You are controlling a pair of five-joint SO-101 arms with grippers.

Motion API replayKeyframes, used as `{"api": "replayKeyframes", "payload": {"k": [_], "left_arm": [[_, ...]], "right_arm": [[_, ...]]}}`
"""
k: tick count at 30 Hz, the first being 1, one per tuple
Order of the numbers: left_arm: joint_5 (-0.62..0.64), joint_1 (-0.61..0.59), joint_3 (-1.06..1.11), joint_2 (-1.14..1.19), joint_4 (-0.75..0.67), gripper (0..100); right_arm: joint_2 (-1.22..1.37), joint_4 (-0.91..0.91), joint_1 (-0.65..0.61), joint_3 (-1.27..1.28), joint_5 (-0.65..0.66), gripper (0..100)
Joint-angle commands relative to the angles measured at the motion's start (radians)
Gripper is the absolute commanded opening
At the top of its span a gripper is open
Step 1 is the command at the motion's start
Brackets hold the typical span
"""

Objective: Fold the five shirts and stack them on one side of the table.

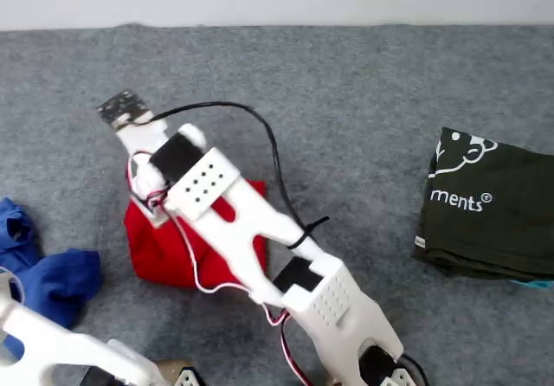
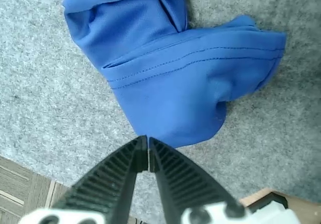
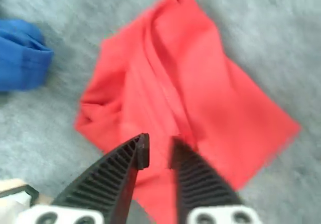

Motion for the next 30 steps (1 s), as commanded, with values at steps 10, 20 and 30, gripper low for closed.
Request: {"api": "replayKeyframes", "payload": {"k": [10, 20, 30], "left_arm": [[0.0, -0.123, -0.153, -0.031, 0.006, 2], [0.0, -0.166, -0.179, -0.031, 0.009, 2], [0.0, -0.163, -0.174, -0.031, 0.005, 2]], "right_arm": [[0.01, 0.024, 0.081, 0.218, 0.147, 0.8], [0.151, -0.183, -0.2, 0.118, 0.15, 0.8], [0.162, 0.036, -0.17, -0.325, 0.152, 0.8]]}}
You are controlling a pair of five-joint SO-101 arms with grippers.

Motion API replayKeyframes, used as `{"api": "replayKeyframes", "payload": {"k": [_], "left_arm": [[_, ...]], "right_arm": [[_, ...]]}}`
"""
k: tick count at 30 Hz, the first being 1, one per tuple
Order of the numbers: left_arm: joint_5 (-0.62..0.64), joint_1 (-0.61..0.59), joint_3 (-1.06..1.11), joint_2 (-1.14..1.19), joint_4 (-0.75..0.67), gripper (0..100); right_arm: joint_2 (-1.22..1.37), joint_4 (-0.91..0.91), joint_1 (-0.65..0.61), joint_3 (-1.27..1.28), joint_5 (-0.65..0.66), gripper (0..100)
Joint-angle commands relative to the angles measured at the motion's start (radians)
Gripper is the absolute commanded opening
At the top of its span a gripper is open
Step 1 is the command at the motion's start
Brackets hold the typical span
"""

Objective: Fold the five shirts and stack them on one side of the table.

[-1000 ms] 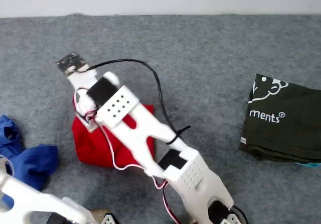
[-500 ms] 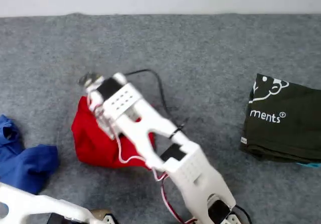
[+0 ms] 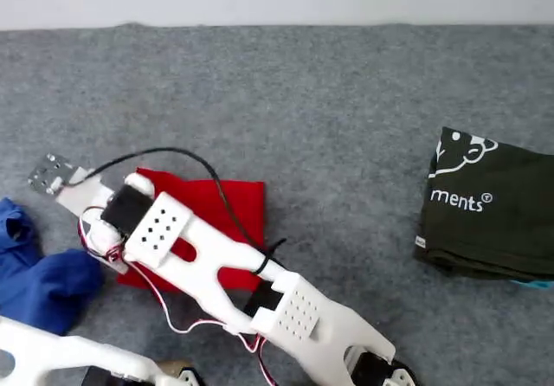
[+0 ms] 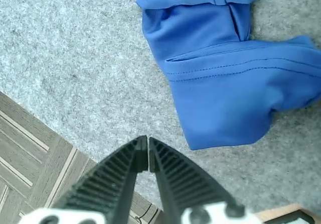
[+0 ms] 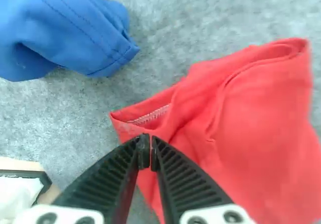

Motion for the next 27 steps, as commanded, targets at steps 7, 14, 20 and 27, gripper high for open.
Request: {"api": "replayKeyframes", "payload": {"k": [7, 14, 20, 27], "left_arm": [[0.0, 0.002, -0.042, -0.031, 0.003, 2], [-0.002, 0.002, -0.042, -0.031, 0.003, 2], [-0.002, 0.003, -0.036, -0.031, 0.003, 2], [-0.002, 0.003, -0.036, -0.031, 0.003, 2]], "right_arm": [[-0.008, 0.074, 0.191, -0.032, 0.006, 0.8], [-0.008, 0.071, 0.231, 0.239, 0.006, 0.8], [0.039, 0.016, 0.128, 0.307, 0.006, 0.8], [0.05, -0.048, -0.018, 0.19, 0.006, 0.8]]}}
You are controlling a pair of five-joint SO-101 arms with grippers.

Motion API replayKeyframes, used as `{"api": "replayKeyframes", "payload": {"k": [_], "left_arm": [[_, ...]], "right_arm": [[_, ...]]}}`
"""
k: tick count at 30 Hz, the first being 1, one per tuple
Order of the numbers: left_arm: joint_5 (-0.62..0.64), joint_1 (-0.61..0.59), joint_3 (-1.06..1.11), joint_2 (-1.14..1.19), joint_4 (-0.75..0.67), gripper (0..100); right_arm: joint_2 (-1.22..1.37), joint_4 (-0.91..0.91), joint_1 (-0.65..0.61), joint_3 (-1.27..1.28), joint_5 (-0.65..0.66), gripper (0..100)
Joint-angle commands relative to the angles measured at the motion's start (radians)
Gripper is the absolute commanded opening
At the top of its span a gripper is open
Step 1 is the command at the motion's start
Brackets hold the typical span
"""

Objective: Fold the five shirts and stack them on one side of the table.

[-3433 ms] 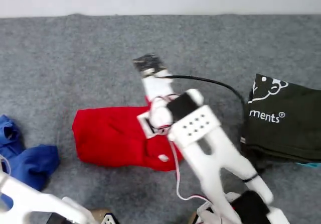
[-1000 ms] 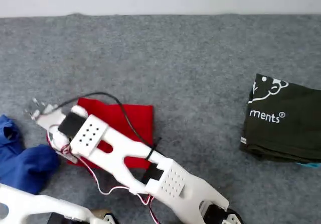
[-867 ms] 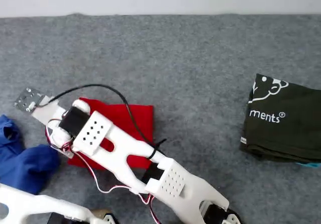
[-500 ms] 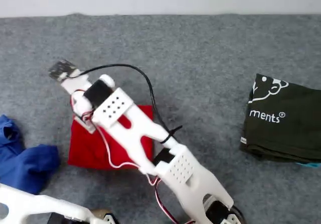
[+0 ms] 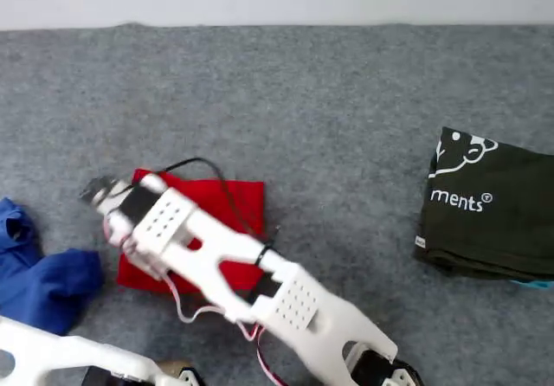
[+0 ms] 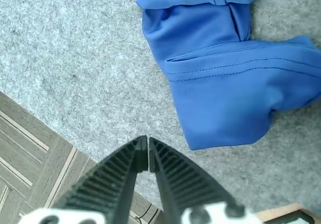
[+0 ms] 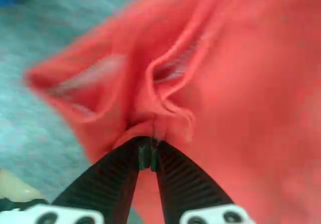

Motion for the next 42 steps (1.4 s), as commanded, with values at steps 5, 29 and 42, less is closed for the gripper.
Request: {"api": "replayKeyframes", "payload": {"k": [5, 29, 42], "left_arm": [[-0.002, 0.003, -0.039, -0.031, 0.003, 2], [-0.005, 0.003, -0.036, -0.031, 0.003, 2], [-0.002, 0.005, -0.035, -0.029, 0.003, 2]], "right_arm": [[-0.012, 0.117, -0.038, -0.453, 0.017, 0.8], [0.064, 0.01, -0.087, -0.219, 0.104, 0.8], [0.068, 0.03, 0.091, -0.516, 0.112, 0.8]]}}
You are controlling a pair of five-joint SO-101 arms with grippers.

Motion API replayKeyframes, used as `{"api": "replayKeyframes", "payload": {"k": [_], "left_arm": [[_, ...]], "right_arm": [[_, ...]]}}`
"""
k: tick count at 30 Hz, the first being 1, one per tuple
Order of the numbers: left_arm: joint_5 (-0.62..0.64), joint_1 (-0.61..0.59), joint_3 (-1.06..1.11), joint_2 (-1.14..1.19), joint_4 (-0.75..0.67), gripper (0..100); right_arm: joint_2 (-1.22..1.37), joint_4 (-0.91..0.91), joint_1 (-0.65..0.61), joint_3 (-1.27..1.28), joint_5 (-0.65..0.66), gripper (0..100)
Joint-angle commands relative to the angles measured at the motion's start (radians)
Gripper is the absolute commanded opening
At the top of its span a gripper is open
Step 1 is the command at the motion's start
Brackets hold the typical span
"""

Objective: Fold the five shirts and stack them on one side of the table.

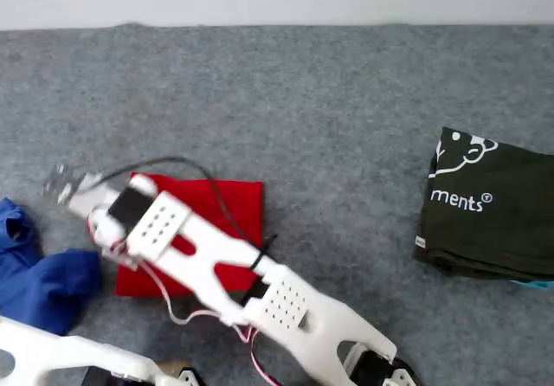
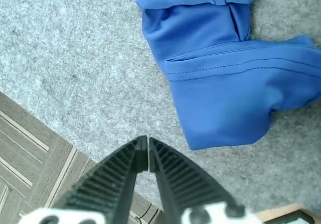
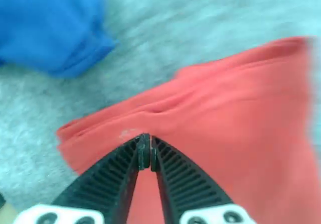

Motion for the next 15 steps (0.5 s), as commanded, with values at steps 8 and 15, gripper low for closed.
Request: {"api": "replayKeyframes", "payload": {"k": [8, 15], "left_arm": [[-0.002, 0.005, -0.035, -0.029, 0.003, 2], [-0.002, 0.005, -0.036, -0.029, 0.008, 2]], "right_arm": [[-0.053, 0.14, 0.234, -0.215, 0.002, 0.8], [-0.298, 0.14, 0.294, 0.149, -0.193, 7.1]]}}
